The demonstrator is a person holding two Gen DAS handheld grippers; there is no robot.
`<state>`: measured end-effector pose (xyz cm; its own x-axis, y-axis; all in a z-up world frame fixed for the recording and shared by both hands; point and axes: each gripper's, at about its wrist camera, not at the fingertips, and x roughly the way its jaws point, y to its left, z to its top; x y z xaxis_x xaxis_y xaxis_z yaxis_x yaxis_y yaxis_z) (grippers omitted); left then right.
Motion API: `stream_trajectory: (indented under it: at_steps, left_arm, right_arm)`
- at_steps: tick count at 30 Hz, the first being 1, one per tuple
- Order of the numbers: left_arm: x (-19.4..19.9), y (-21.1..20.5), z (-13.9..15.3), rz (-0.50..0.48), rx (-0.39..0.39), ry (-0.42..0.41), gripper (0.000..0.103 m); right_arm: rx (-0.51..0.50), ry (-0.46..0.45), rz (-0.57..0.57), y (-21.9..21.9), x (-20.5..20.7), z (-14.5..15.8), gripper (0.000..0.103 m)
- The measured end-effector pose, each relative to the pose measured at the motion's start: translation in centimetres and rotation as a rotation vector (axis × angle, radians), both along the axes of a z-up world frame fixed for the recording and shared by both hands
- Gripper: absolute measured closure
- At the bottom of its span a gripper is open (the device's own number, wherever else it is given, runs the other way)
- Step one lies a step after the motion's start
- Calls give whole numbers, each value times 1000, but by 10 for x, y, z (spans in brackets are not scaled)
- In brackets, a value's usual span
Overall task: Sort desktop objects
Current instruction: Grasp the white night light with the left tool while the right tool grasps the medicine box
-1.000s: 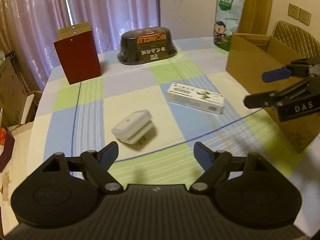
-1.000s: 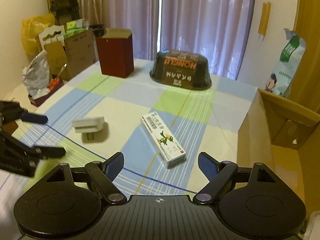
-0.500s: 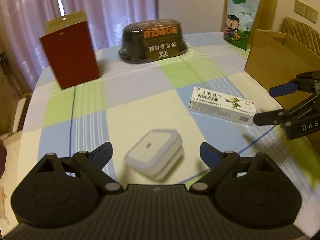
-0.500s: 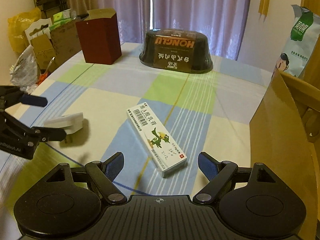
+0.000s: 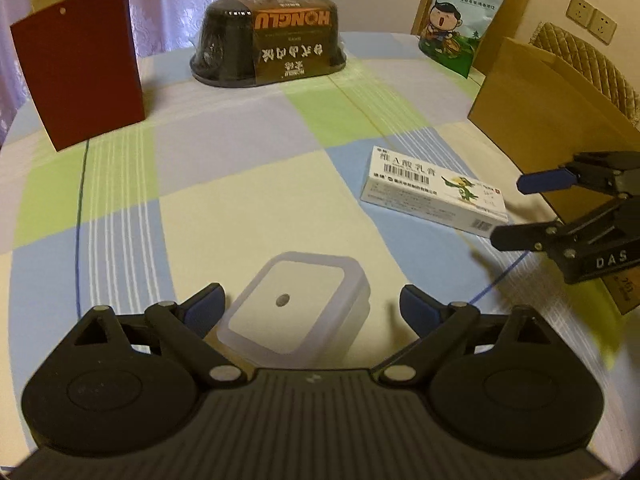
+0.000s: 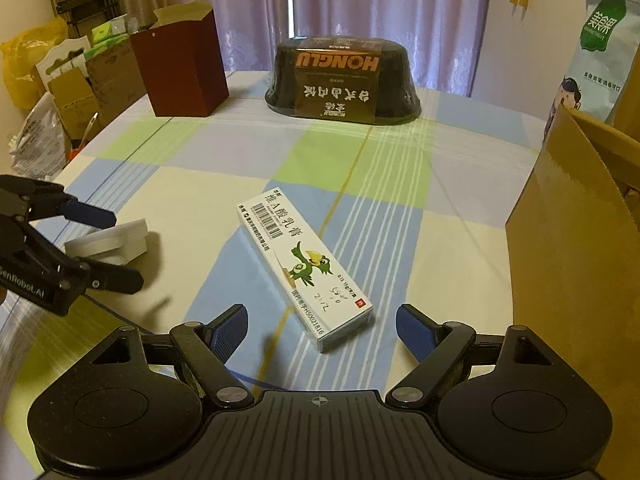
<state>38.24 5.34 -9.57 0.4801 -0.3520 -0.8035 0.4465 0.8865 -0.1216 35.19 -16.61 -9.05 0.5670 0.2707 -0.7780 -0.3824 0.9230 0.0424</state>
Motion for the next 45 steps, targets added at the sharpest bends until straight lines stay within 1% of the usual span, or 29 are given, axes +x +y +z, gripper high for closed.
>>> stream_trajectory:
  at_steps: [1,2,3,4,6,7,12,17,19,20,21,24,27,29,31,32,33,37,40,43,45]
  left_arm:
    - [-2,0,0,0,-4,2,14]
    - [-3,0,0,0,-13,6,17]
    - [-7,1,0,3,-20,11,23]
    - [-10,1,0,6,-28,17,26]
    - [-17,3,0,14,-40,23,38]
    - [-20,3,0,19,-43,25,42]
    - [-35,9,0,70,-70,25,42]
    - [-45,11,1,112,-81,19,42]
    - [-49,11,2,121,-73,11,42]
    - [-51,10,2,122,-68,7,42]
    - [-53,9,2,123,-62,4,42]
    - [-62,4,3,130,-42,-4,42]
    - [-72,-4,6,135,-25,-16,42]
    - [-83,-11,11,142,-10,-27,43]
    - [-95,-18,16,151,-8,-36,62]
    - [-103,-23,19,163,5,-38,67]
    - [-110,-28,22,168,13,-41,70]
    - [-144,-47,26,171,29,-47,69]
    - [-167,-54,26,189,12,-41,69]
    - [-180,-57,25,207,28,-42,63]
    - [-186,-58,23,215,38,-40,58]
  right_arm:
    - [1,1,-1,0,1,-1,19]
    - [2,3,-2,0,2,-1,19]
    - [4,5,-1,1,4,-2,19]
    - [6,6,1,2,5,-3,19]
    - [4,4,10,6,8,-4,19]
    - [2,2,18,8,10,-4,19]
    - [-33,5,48,18,24,-11,19]
    - [-51,59,67,22,38,-26,20]
    - [-59,53,63,22,37,-28,31]
    - [-63,52,67,23,35,-26,41]
    - [-66,52,72,24,34,-25,54]
    - [-84,64,72,26,25,-22,65]
    - [-87,69,47,22,5,-18,65]
    - [-86,64,35,19,-19,-13,65]
    - [-79,61,20,14,-47,-9,65]
    - [-70,68,7,10,-64,-8,65]
    - [-65,75,0,6,-82,-7,65]
    - [-64,87,-10,-8,-147,-6,65]
    - [-76,81,-22,-21,-189,-5,65]
    - [-72,74,-58,-31,-215,-4,65]
    - [-65,73,-73,-35,-224,-7,65]
